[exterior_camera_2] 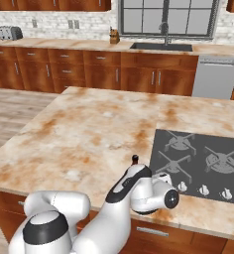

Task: Take 2 condiments from the cabinet and move them on the counter near the stove.Make sure the condiments are lined up with each other, next to each other.

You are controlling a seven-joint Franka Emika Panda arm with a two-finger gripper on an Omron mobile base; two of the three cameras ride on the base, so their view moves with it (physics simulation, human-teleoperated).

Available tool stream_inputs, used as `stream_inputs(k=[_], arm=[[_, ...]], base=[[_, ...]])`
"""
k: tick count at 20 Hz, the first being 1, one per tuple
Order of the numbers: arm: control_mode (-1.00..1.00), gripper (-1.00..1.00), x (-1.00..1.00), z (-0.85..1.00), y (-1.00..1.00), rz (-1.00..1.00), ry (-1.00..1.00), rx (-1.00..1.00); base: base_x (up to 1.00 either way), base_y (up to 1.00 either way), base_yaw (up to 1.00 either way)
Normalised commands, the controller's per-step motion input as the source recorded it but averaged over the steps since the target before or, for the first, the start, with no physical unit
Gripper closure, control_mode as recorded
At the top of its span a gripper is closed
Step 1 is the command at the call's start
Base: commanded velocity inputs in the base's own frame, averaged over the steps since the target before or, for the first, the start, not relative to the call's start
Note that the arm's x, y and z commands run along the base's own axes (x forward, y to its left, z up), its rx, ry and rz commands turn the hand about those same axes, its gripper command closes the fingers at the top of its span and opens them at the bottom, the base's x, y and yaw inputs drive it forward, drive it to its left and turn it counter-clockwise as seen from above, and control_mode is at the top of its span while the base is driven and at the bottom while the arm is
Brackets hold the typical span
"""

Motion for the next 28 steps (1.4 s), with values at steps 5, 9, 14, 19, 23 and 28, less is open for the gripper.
stream_inputs(k=[5,9,14,19,23,28], arm=[[-1.0,-1.0,-0.25,0.01,-0.07,0.0,0.0,0.0],[-1.0,-1.0,-0.47,0.2,-0.01,0.0,-0.04,0.0],[-1.0,-1.0,-0.31,0.74,0.02,0.0,-0.08,-0.01],[-1.0,-1.0,-0.01,1.0,0.39,0.0,0.08,0.0],[-1.0,-1.0,0.0,1.0,0.7,-0.02,0.38,-0.02],[-1.0,-1.0,0.4,0.96,0.99,-0.08,0.66,-0.12]], base=[[0.0,0.0,0.0],[0.0,0.0,0.0],[0.0,0.0,0.0],[0.0,0.0,0.0],[0.0,0.0,0.0],[0.0,0.0,0.0]])
